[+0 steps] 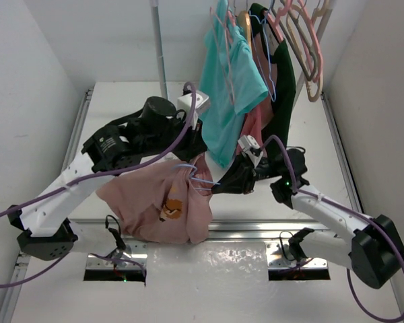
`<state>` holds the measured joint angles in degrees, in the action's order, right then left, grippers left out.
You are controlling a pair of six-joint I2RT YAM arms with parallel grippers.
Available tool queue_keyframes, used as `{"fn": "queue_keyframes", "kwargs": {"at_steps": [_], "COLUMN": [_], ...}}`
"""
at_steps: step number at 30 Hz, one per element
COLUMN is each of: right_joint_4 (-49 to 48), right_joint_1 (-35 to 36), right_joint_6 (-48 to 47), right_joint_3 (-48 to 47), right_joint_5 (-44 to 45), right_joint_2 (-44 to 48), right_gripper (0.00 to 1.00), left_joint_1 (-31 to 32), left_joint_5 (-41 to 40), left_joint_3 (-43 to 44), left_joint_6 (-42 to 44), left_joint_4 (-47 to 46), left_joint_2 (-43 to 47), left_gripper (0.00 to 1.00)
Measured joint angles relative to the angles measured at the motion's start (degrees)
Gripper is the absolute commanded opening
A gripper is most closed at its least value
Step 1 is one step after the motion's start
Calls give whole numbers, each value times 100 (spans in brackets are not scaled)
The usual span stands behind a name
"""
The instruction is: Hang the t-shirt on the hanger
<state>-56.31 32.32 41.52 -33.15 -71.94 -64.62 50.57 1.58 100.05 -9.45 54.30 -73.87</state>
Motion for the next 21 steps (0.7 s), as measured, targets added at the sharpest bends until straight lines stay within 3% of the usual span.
{"fn": "queue_keyframes", "kwargs": {"at_steps": [9,15,16,18,21], "right_joint_4": [671,640,684,706,612], "right_joint_1": [-61,-72,-74,-76,-90], "right_joint_6": [-691,-765,-769,-769,-743], "right_joint_3": [669,778,789,807,841], "right_joint_5": [1650,2264,2358,2463,2503], "right_joint_2": [1377,1534,1561,1628,1690], "right_gripper": [0,0,0,0,0], "left_joint_1": [0,0,0,0,0], "left_joint_5": [-586,-184,-85,63,280], "left_joint_3": [63,-225,-317,-466,-645], "left_joint_6": [-127,-157,-157,-144,-101], "left_joint_4": [-214,-737,-820,-942,-1084], "left_joint_2": [291,1064,1126,1217,1239], "left_gripper": [0,0,9,14,32]}}
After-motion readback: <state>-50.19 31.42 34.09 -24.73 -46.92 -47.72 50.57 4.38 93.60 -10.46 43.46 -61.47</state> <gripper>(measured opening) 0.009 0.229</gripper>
